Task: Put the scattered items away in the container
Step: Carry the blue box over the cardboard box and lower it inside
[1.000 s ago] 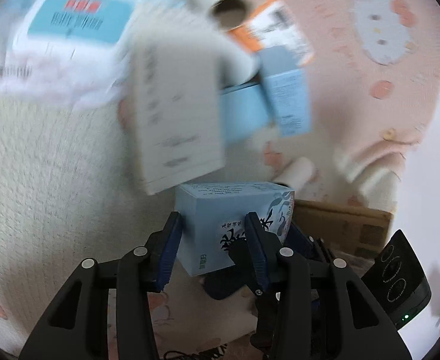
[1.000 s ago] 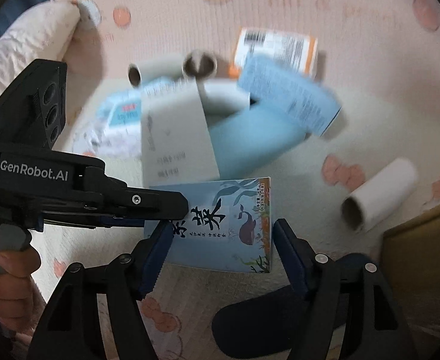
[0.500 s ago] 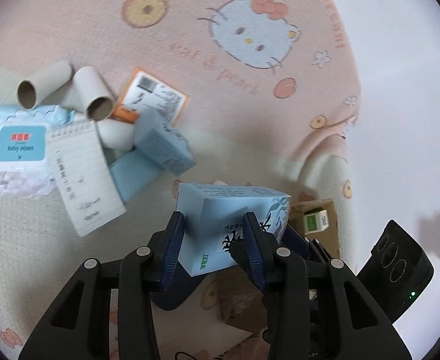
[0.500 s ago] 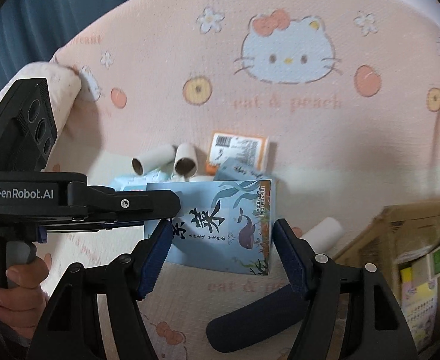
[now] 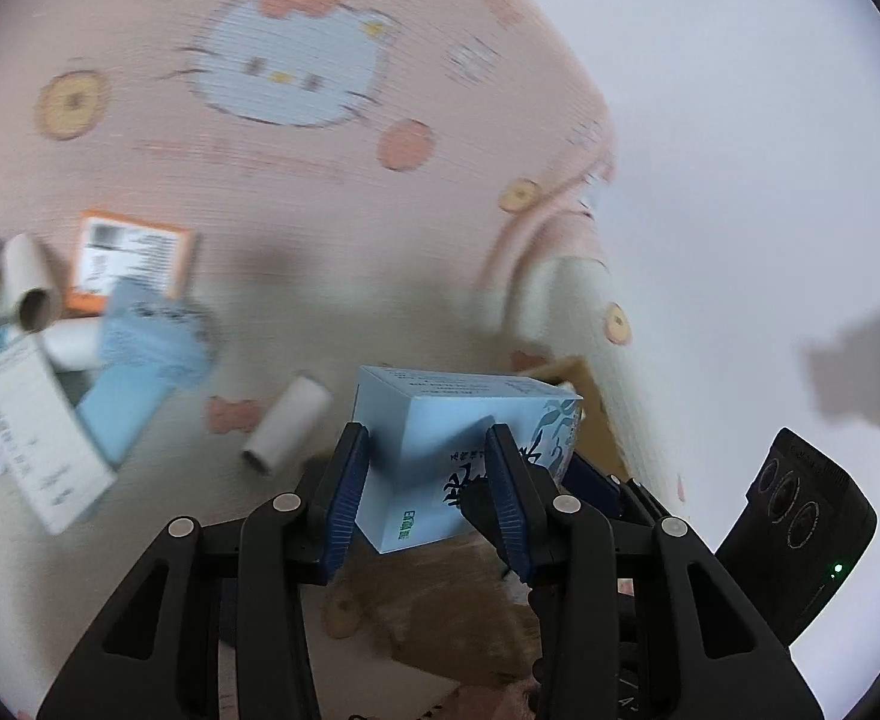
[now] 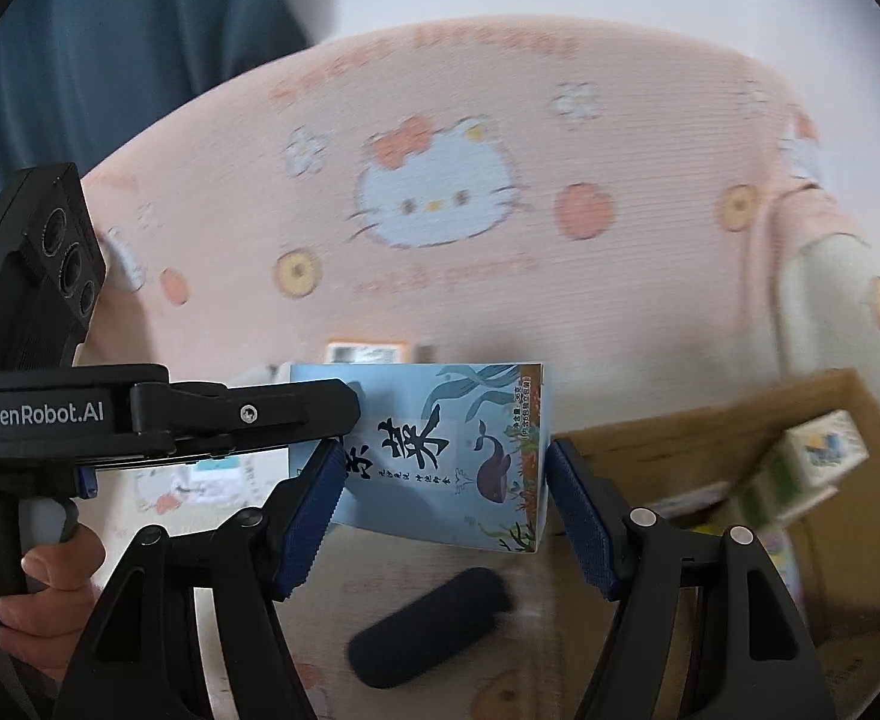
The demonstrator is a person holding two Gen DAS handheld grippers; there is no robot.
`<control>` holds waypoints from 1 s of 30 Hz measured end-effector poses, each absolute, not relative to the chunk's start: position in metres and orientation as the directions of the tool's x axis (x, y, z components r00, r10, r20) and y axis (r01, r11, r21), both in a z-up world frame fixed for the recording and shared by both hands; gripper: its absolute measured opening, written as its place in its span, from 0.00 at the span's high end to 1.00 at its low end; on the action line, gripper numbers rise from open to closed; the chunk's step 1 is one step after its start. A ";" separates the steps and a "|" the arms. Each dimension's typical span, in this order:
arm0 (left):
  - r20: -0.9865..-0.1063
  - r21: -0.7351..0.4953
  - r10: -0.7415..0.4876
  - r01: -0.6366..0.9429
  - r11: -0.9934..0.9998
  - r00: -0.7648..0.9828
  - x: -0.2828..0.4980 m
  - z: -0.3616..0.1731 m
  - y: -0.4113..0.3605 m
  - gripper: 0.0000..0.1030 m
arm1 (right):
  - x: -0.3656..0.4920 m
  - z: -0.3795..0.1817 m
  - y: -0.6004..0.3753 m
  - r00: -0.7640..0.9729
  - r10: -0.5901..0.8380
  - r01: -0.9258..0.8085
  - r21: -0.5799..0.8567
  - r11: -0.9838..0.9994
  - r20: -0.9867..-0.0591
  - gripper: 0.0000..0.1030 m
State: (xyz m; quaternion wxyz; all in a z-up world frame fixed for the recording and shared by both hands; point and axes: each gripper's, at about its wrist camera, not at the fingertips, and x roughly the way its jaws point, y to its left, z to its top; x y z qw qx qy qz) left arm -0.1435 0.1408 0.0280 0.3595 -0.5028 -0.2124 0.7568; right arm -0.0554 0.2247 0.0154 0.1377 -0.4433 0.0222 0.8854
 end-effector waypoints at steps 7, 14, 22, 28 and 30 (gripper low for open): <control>-0.633 -0.651 0.757 -0.419 -0.633 -0.159 -0.133 0.037 0.215 0.57 | -0.012 0.033 0.279 -0.534 0.276 -0.375 -0.068 -0.925 -0.799 0.34; -0.659 -0.647 0.749 -0.454 -0.613 -0.073 -0.120 0.033 0.279 0.57 | 0.025 0.038 0.328 -0.487 0.316 -0.453 -0.074 -0.888 -0.814 0.34; -0.707 -0.680 0.702 -0.349 -0.645 0.082 -0.122 -0.015 0.326 0.57 | 0.042 0.012 0.372 -0.355 0.280 -0.492 -0.077 -0.867 -0.892 0.34; -0.730 -0.679 0.664 -0.278 -0.679 0.163 -0.127 -0.047 0.343 0.57 | 0.045 -0.009 0.391 -0.266 0.248 -0.496 -0.089 -0.864 -0.932 0.34; -0.734 -0.676 0.656 -0.280 -0.682 0.174 -0.129 -0.053 0.351 0.57 | 0.044 -0.012 0.398 -0.242 0.243 -0.490 -0.098 -0.866 -0.940 0.34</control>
